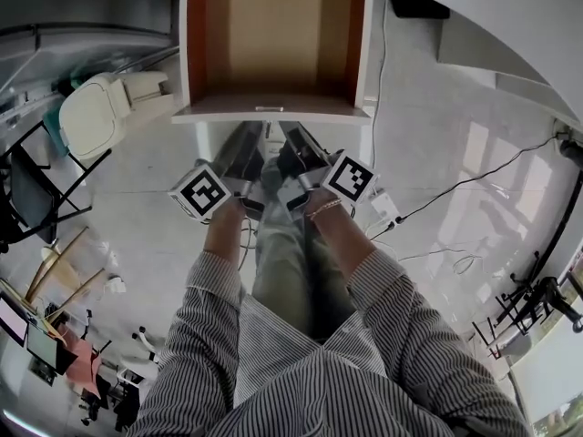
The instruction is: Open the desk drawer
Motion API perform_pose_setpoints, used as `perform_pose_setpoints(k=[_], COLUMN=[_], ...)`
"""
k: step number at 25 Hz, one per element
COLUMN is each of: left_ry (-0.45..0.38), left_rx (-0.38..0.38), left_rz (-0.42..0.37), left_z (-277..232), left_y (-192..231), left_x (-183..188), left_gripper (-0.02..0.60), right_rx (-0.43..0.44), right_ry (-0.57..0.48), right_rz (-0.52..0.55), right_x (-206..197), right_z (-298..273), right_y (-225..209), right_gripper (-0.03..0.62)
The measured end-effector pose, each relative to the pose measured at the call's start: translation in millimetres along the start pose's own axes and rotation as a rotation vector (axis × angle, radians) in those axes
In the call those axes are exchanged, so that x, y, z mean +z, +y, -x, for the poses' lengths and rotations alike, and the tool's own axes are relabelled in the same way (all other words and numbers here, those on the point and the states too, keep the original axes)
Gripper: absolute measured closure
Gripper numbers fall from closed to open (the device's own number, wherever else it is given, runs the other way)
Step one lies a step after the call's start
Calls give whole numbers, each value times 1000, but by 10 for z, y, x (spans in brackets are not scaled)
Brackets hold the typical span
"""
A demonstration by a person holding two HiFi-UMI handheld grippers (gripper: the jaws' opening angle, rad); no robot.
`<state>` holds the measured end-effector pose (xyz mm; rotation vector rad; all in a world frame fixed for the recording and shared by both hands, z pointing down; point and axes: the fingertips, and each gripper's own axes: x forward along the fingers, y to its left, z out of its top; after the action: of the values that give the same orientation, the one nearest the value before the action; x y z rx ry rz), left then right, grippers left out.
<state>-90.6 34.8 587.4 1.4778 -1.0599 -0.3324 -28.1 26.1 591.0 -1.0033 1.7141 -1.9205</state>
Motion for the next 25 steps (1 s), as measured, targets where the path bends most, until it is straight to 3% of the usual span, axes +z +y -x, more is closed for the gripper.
perform_pose_setpoints(k=[4, 19, 25], left_ry=[-28, -29, -42], left_rx=[12, 75, 51], left_rz=[22, 29, 31], left_z=[-2, -114, -184], left_y=[57, 308, 407], left_x=[-6, 53, 91], left_gripper=[532, 532, 526], right_rx=[-1, -126, -122], right_ry=[16, 63, 52], right_rz=[27, 56, 63], right_x=[-9, -91, -106], right_z=[-17, -167, -225], right_y=[-40, -301, -385], right_gripper=[557, 547, 537])
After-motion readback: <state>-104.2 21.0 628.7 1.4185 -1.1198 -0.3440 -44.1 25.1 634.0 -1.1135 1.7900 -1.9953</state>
